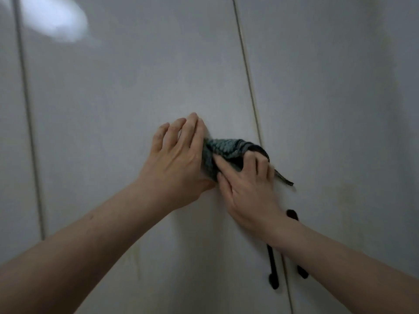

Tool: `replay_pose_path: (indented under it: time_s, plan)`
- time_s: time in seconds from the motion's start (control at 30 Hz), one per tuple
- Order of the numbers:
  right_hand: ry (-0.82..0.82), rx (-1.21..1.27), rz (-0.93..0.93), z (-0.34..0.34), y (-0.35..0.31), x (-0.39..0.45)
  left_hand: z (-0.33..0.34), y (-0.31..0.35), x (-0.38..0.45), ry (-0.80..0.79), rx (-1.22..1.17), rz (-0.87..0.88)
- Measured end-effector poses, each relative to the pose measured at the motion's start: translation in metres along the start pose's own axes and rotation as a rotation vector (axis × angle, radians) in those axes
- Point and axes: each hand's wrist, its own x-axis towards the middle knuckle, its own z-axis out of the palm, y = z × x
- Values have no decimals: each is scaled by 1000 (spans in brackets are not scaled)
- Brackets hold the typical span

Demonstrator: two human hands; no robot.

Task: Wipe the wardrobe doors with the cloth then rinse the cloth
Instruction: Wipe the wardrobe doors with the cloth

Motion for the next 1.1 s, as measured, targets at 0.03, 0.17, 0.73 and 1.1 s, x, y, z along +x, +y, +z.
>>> replay_pose_path:
  time_s: [0.03, 0.17, 0.73, 1.1]
  plan:
    - [-16, -13, -72, 1, -5, 0, -4, -11, -5, 3, 1, -14]
    - [-68, -86, -42, -3, -16, 48, -13, -61, -30, -73, -6, -62]
    - [-154, -57, -156, 14, -155, -28, -24, -162, -113, -16, -95, -230]
    - [-49, -71, 208, 7, -157, 97, -28, -196, -157, -17, -78, -237]
